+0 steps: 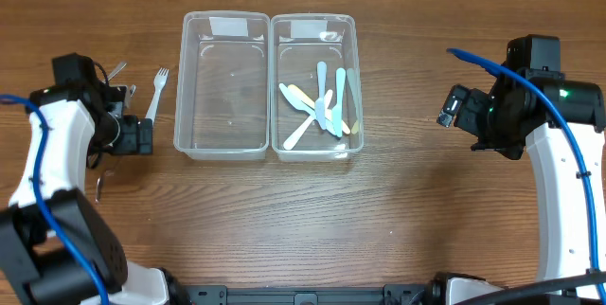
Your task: Pack container
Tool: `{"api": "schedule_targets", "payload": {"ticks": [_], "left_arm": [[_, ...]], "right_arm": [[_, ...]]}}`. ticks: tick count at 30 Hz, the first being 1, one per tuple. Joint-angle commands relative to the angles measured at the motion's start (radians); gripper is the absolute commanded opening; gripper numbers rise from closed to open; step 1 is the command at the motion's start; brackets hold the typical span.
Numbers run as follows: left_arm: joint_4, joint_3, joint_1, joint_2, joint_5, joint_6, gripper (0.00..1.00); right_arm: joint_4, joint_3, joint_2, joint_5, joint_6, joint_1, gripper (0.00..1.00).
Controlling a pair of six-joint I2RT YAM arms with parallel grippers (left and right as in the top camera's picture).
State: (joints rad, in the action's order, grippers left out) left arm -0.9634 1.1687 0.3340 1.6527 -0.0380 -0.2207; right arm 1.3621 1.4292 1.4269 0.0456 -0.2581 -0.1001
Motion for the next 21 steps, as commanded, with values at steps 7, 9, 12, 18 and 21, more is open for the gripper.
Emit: {"api": "schedule_targets", "payload": {"ticks": [7, 9, 12, 18, 21], "left_arm": [[0.036, 0.014, 0.0, 0.091, 0.039, -0.209, 0.98], [0.04, 0.014, 0.0, 0.103, 0.039, -0.233, 0.98], [0.041, 0.014, 0.0, 0.126, 0.039, -0.266, 0.98], [0.042, 0.012, 0.002, 0.19, 0.039, -0.293, 0.98], [0.045, 0.012, 0.005, 0.214, 0.038, -0.298, 0.98]], "right_arm": [[-0.008, -0.002, -0.011, 0.002, -0.005, 0.003, 1.0], [-0.008, -0.002, -0.011, 0.002, -0.005, 0.003, 1.0], [-0.008, -0.002, -0.011, 0.001, -0.005, 0.003, 1.0], [-0.008, -0.002, -0.011, 0.001, -0.004, 0.003, 1.0], [-0.008, -0.002, -0.011, 0.001, -0.004, 0.003, 1.0]]}}
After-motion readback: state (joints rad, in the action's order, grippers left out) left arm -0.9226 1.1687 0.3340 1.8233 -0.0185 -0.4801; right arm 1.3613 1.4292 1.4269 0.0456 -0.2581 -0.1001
